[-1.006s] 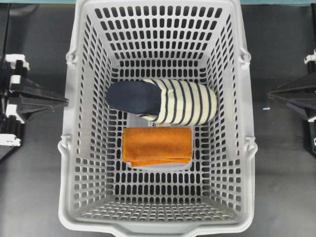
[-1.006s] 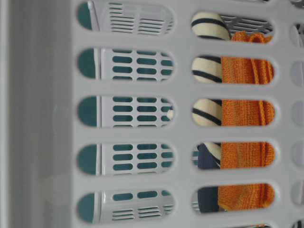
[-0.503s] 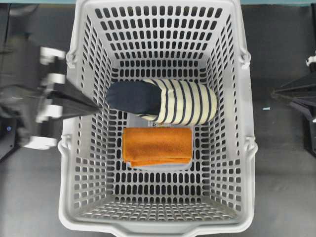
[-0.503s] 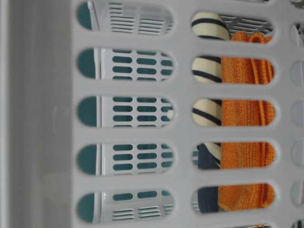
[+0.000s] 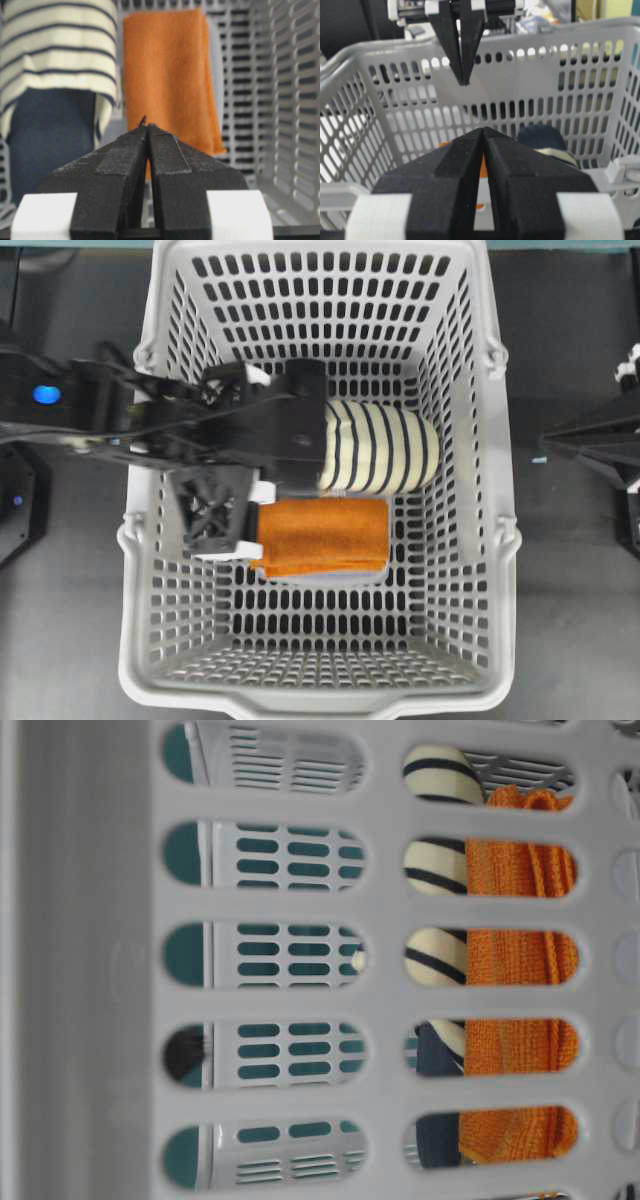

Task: Pick up the orange cloth from the shopping basket with the left arm.
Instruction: 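Lower the open left gripper into the basket onto the orange cloth, then close the left gripper on the orange cloth and lift it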

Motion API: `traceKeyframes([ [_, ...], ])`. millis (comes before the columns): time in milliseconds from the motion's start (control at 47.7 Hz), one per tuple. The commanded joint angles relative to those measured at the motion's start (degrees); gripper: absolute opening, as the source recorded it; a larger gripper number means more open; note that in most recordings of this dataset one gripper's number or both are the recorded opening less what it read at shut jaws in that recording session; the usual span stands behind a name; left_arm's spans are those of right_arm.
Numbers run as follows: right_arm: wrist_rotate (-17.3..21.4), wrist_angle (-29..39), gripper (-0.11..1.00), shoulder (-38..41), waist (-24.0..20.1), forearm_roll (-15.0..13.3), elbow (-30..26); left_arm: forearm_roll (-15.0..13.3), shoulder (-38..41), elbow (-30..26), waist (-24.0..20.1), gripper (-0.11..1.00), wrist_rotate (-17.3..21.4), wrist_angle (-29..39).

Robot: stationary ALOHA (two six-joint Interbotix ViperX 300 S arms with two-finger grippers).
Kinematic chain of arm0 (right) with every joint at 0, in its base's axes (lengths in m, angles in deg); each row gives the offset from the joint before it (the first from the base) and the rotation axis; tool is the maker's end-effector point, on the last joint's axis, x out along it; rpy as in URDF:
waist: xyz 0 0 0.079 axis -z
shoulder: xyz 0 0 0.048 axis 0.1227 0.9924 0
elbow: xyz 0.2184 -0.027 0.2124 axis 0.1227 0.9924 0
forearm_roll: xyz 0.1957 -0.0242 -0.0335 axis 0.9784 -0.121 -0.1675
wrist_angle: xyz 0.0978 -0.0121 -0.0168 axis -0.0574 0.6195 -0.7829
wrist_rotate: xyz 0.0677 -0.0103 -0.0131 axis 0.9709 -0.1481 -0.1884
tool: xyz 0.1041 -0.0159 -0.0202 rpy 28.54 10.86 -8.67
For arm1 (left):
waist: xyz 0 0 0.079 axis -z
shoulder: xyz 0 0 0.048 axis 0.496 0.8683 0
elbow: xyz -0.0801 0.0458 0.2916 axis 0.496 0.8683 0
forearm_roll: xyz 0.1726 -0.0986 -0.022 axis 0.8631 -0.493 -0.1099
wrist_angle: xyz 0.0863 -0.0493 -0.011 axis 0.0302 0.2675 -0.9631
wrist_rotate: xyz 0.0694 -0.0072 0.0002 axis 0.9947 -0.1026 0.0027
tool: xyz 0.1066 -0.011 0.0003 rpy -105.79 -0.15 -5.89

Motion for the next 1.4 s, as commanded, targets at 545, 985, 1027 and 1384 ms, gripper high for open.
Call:
traceKeyframes([
  [545,0.1,0.2,0.77,-0.7,0.1,0.2,-1.1,0.3,14.2,-5.9,1.4,0.88,-2.9,1.8],
  [985,0.1,0.3,0.76,-1.4,0.1,0.3,-0.8,0.3,21.2,-3.4,2.3,0.85,-3.8,-0.8],
  [1027,0.1,0.3,0.76,-1.4,0.1,0.2,-0.7,0.2,21.2,-3.0,2.4,0.85,-3.8,-0.8],
  [1384,0.1,0.3,0.76,-1.7,0.2,0.3,-0.4,0.3,19.2,-2.9,2.6,0.31,-2.2,-1.7],
])
